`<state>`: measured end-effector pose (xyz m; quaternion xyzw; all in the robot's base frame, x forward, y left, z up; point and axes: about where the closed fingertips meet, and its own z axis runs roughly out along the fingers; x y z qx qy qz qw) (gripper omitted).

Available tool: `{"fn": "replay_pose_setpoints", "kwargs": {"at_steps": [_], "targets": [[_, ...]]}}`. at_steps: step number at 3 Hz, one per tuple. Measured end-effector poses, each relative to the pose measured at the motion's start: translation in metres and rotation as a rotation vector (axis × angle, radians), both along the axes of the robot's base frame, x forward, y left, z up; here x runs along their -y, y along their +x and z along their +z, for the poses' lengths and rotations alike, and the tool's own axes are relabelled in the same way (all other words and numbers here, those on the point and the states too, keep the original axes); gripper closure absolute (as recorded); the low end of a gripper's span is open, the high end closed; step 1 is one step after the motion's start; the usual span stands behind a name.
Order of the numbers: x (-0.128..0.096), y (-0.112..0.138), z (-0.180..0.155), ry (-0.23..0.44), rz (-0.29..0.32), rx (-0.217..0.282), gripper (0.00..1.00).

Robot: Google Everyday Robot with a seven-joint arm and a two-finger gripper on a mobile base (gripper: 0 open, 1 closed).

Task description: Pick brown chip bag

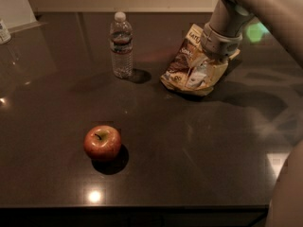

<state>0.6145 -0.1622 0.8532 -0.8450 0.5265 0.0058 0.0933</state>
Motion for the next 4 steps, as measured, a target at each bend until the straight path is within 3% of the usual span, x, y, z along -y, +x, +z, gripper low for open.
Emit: {"fn": "replay_pose_setpoints", "kwargs": {"at_steps": [1,3,4], "targets": [[-0.003,-0.003,0.014,0.016,-0.028,0.008,1.00],[-0.006,-0.002,0.051,0.062,-0.139,0.024,1.00],[-0.005,-0.005,0.084,0.122,-0.209,0.036,1.00]]}}
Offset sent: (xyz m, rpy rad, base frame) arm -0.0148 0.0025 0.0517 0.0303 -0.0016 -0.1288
